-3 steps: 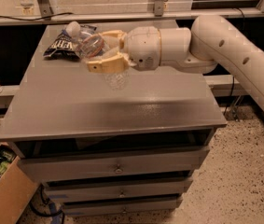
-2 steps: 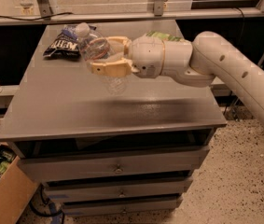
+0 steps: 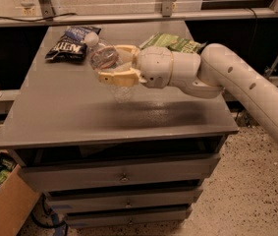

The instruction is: Place water bottle upright

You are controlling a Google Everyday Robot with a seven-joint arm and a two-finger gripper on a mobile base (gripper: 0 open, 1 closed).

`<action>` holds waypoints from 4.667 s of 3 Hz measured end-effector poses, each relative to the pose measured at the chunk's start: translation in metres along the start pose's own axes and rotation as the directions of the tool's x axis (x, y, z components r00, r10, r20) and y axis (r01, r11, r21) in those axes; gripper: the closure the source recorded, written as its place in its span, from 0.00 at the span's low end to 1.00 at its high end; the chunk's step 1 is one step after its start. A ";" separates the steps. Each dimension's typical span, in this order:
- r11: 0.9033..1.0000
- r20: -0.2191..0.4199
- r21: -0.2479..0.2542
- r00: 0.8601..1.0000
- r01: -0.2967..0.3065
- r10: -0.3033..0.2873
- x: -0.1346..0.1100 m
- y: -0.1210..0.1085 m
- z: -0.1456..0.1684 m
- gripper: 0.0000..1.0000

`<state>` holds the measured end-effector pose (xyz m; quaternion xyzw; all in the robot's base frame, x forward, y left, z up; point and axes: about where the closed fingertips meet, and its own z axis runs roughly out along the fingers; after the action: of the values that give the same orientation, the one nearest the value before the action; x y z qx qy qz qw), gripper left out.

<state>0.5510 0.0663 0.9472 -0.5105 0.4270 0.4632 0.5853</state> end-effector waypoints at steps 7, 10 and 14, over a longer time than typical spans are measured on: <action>0.999 -0.071 0.034 0.997 -0.007 0.009 0.030 0.004 -0.007 1.00; 0.954 0.078 0.301 0.996 0.019 -0.044 -0.047 -0.010 -0.082 1.00; 0.949 0.062 0.316 0.998 -0.020 0.001 0.003 -0.009 -0.076 1.00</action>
Offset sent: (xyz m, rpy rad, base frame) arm 0.0061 -0.0089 -0.0416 -0.0664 0.0137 -0.0596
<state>0.5579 -0.0090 0.9374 -0.3934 0.4804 0.4072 0.6698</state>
